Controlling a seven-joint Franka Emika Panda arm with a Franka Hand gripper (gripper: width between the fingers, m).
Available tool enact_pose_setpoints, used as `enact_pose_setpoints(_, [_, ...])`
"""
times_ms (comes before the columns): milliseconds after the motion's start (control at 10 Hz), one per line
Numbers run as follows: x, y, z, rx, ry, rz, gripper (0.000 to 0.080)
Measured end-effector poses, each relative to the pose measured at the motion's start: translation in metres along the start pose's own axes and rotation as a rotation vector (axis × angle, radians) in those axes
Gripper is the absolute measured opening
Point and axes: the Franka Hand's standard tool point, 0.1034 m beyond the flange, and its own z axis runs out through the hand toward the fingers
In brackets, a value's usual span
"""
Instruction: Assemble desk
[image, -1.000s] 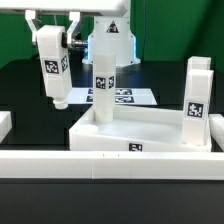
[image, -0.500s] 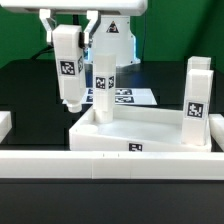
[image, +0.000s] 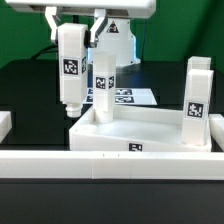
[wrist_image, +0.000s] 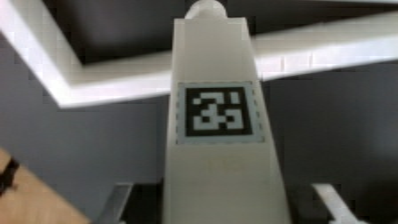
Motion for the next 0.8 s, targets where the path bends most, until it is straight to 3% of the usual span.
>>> enact_pose_setpoints(100, [-0.01,-0.009,0.004,0.014,-0.045,0.002,0.029])
enact_pose_setpoints(800, [-0.022,-0.01,0.012,0.005,-0.053,-0.011,0.029])
